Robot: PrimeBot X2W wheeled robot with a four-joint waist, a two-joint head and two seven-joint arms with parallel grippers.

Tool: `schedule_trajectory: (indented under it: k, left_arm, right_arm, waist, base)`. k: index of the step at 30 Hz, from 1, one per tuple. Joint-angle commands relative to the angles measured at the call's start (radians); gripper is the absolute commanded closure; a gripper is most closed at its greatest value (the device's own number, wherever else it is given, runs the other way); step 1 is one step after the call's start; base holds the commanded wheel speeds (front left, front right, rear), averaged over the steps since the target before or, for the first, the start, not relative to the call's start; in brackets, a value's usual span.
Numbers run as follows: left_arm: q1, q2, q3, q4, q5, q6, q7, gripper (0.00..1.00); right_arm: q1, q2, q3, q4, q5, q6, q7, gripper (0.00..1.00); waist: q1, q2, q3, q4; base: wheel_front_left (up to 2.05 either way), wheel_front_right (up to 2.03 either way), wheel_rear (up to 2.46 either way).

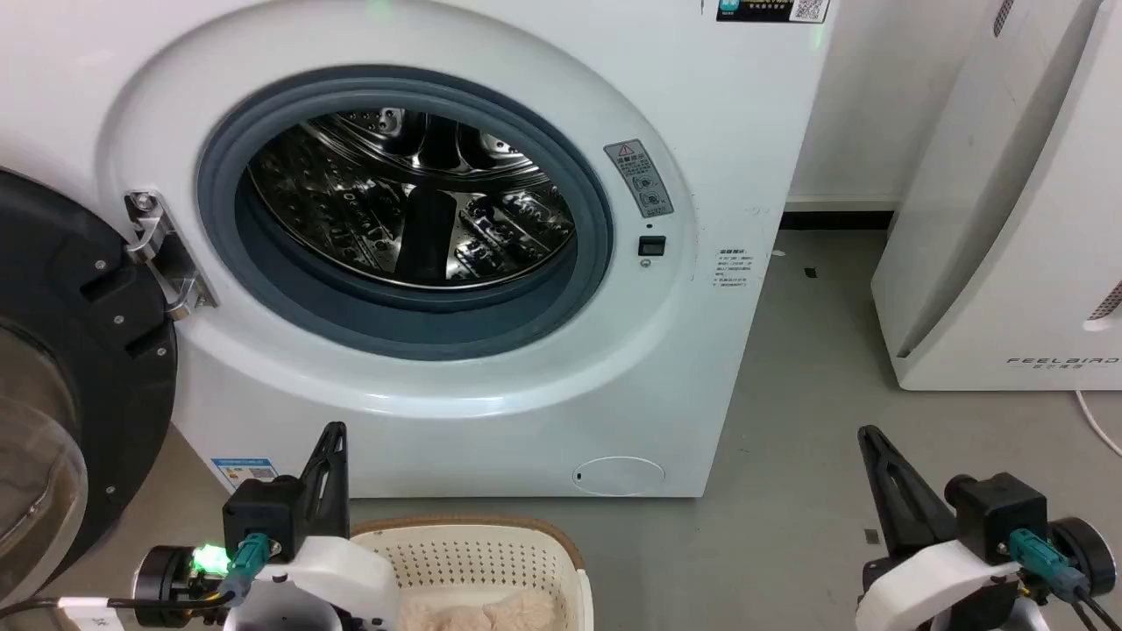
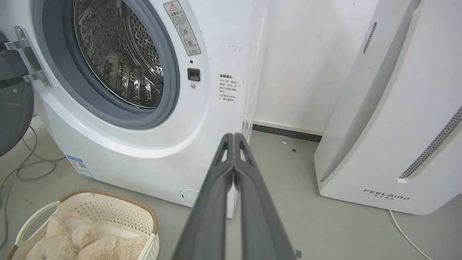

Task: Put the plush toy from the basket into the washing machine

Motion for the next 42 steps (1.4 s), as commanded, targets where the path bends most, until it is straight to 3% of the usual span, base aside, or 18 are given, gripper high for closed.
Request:
schedule_trajectory:
  k: [1, 18, 19, 20, 21, 42]
  left_arm:
    - [0.011, 0.000, 0.003, -0.005, 0.003, -0.004, 0.000, 1.00]
    - [0.011, 0.000, 0.003, -0.005, 0.003, -0.004, 0.000, 1.00]
    - [0.000, 0.000, 0.000, 0.000, 0.000, 0.000, 0.000, 0.00]
    - [0.000, 0.000, -0.001, 0.001, 0.000, 0.001, -0.001, 1.00]
    - [0.000, 0.000, -0.002, 0.001, 0.000, 0.001, -0.001, 0.00]
    - [-0.002, 0.000, -0.025, 0.030, -0.022, 0.006, -0.041, 0.00]
  right_arm:
    - [-0.002, 0.000, 0.000, 0.002, -0.008, -0.001, 0.001, 1.00]
    - [-0.002, 0.000, 0.000, 0.002, -0.008, -0.001, 0.001, 1.00]
    - [0.000, 0.000, 0.000, 0.000, 0.001, 0.000, 0.000, 0.00]
    - [0.000, 0.000, 0.000, 0.000, 0.001, 0.000, -0.001, 1.00]
    - [0.000, 0.000, 0.001, 0.000, 0.001, 0.000, -0.001, 0.00]
    - [-0.005, 0.000, -0.006, -0.004, 0.029, 0.000, -0.041, 0.00]
  waist:
    - [0.0000, 0.0000, 0.000, 0.000]
    - [0.0000, 0.0000, 0.000, 0.000]
    - [0.0000, 0.0000, 0.000, 0.000]
    - [0.0000, 0.0000, 0.000, 0.000]
    - [0.0000, 0.0000, 0.000, 0.000]
    - [0.0000, 0.0000, 0.021, -0.005]
  base:
    - [0.00, 0.00, 0.00]
    - [0.00, 0.00, 0.00]
    - [0.00, 0.00, 0.00]
    - [0.00, 0.00, 0.00]
    - [0.00, 0.00, 0.00]
    - [0.00, 0.00, 0.00]
